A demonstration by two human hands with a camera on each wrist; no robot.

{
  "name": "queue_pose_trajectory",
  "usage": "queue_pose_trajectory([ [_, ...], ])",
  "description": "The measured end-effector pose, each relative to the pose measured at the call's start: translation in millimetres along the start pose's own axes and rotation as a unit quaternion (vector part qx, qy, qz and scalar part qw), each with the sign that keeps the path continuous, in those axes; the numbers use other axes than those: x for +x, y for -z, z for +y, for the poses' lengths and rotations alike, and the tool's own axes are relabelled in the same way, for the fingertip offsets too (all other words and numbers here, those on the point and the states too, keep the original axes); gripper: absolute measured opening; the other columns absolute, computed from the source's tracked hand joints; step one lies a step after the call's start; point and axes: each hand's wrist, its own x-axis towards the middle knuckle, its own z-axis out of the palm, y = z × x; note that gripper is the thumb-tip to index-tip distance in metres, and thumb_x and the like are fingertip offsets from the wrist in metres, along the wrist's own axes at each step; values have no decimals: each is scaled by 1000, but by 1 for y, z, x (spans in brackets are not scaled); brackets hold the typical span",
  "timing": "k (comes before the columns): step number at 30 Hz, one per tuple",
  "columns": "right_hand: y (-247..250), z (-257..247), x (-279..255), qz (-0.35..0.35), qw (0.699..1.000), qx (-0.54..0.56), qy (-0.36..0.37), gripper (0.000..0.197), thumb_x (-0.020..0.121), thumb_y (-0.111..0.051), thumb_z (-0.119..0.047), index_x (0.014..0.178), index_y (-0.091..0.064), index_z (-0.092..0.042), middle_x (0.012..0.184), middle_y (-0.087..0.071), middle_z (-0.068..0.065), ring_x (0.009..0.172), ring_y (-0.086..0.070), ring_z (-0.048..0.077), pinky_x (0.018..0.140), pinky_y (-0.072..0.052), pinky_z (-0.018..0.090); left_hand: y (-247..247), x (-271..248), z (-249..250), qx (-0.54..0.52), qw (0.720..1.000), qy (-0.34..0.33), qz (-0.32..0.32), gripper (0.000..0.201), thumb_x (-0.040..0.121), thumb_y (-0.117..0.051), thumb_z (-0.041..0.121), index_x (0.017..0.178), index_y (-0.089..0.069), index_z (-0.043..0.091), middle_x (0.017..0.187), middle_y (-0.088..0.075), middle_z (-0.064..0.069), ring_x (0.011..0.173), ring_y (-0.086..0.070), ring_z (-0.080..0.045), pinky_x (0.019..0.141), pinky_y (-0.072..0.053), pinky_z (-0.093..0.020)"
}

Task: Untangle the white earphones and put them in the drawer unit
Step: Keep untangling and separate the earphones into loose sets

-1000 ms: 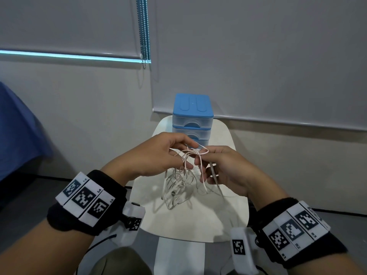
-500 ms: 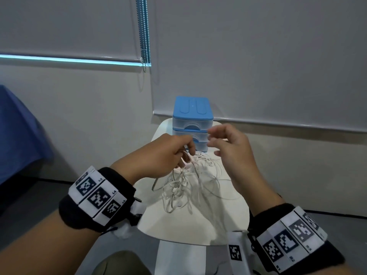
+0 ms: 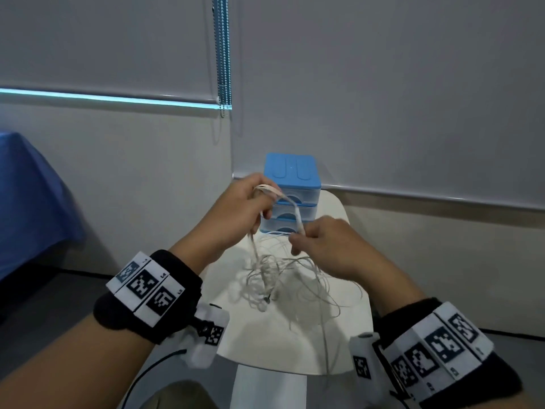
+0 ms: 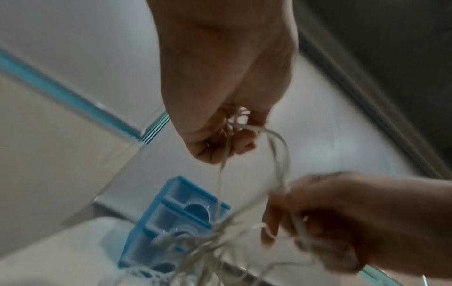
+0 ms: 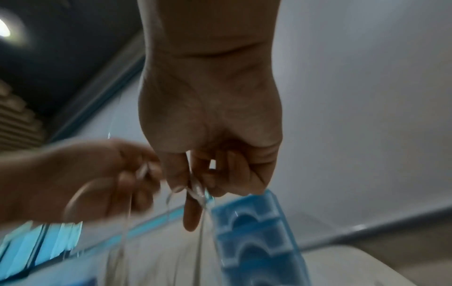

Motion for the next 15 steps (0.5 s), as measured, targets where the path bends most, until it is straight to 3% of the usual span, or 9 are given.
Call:
queue_pose_trajectory([
  [3, 20, -18, 1, 56, 997, 46, 32, 39, 102, -57, -42, 82, -74, -14, 52, -54, -9, 45, -48, 6, 48, -37, 22, -9, -6, -8, 10, 993, 20, -115, 13, 95, -67, 7, 105, -71, 15, 89, -71, 1, 61, -57, 2, 55, -41, -17],
  [5, 30, -31, 1, 91, 984, 139, 59, 35, 105, -55, -34, 84, -73, -12, 52, -62, 1, 43, -57, 15, 45, -43, 25, -16, -10, -10, -10, 982, 22, -187, 12, 95, -69, 7, 104, -69, 15, 106, -74, -6, 66, -58, 1, 59, -43, -20],
  [7, 36, -40, 2, 128, 961, 231, 78, 30, 107, -54, -28, 90, -72, -11, 63, -70, 15, 50, -68, 28, 47, -52, 30, -22, -10, -12, -30, 974, 21, -223, 8, 97, -67, 8, 103, -70, 13, 112, -75, -11, 68, -53, -6, 61, -41, -25],
  [9, 39, -41, 7, 182, 937, 280, 99, 26, 107, -54, -26, 93, -72, -12, 79, -74, 14, 65, -75, 30, 57, -61, 37, -26, -9, -15, -20, 973, 32, -228, 9, 100, -64, 10, 100, -73, 8, 107, -77, -11, 70, -49, -12, 62, -39, -27],
  [11, 41, -35, 11, 258, 924, 239, 149, 21, 107, -54, -26, 98, -70, -17, 93, -73, 3, 79, -75, 20, 70, -63, 43, -27, -9, -19, 3, 970, 48, -237, 16, 103, -60, 13, 100, -72, 3, 100, -79, -9, 70, -52, -8, 63, -40, -24],
  [13, 43, -25, 11, 334, 914, 137, 186, 14, 105, -54, -23, 111, -66, -26, 110, -68, -5, 98, -65, 11, 86, -55, 37, -26, -10, -24, 28, 967, 52, -246, 24, 106, -57, 20, 103, -72, 2, 97, -79, -7, 73, -55, -6, 67, -42, -21],
  [14, 43, -18, 11, 360, 912, 76, 182, 22, 102, -56, -21, 121, -62, -30, 129, -63, -5, 119, -57, 11, 99, -47, 36, -25, -12, -27, 31, 968, 54, -243, 28, 108, -54, 24, 104, -72, 3, 94, -79, -7, 75, -55, -9, 67, -42, -20],
  [15, 44, -11, 11, 374, 913, 14, 160, 36, 99, -58, -20, 132, -55, -34, 149, -50, -4, 142, -41, 16, 112, -36, 43, -23, -13, -29, 25, 971, 59, -232, 31, 109, -52, 27, 104, -73, 5, 89, -78, -7, 78, -54, -12, 67, -42, -18],
])
